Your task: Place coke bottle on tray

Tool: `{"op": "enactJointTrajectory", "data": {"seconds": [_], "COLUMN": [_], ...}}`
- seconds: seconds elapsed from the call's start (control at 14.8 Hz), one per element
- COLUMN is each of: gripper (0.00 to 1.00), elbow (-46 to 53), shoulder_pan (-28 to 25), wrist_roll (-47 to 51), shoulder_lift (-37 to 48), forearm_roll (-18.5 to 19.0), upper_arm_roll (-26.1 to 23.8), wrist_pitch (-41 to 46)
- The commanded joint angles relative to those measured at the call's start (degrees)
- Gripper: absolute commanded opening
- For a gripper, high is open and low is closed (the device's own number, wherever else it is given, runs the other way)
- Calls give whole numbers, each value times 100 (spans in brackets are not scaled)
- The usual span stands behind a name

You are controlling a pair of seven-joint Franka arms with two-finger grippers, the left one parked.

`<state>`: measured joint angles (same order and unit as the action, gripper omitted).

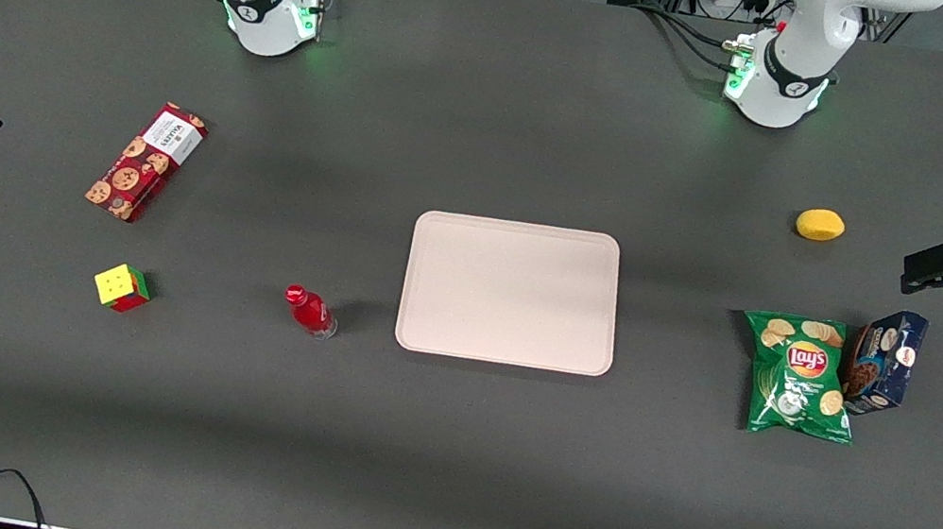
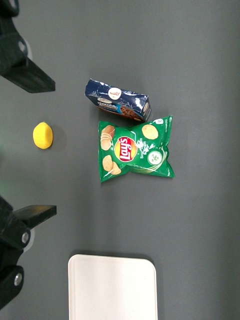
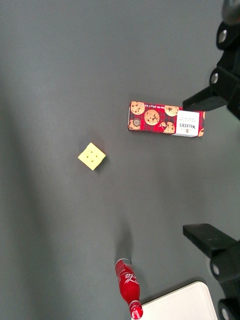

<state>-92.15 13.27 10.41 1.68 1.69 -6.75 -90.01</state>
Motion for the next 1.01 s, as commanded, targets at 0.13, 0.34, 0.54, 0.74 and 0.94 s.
{"op": "enactJointTrajectory", "data": {"seconds": [0.13,0.34,0.54,0.74,0.94], "gripper": [100,100,100,100,100], "elbow": [-13,-4,22,57,57], "shoulder_pan": [26,26,-8,-218,-684], "wrist_roll": [-136,-136,-145,-145,-118], "shoulder_lift": [-10,-27,-19,-36,-36], "forearm_roll": [-81,-81,-63,-72,-90], "upper_arm_roll": [24,25,-19,-72,-37], "wrist_pitch": [-61,-61,-35,-17,18]}}
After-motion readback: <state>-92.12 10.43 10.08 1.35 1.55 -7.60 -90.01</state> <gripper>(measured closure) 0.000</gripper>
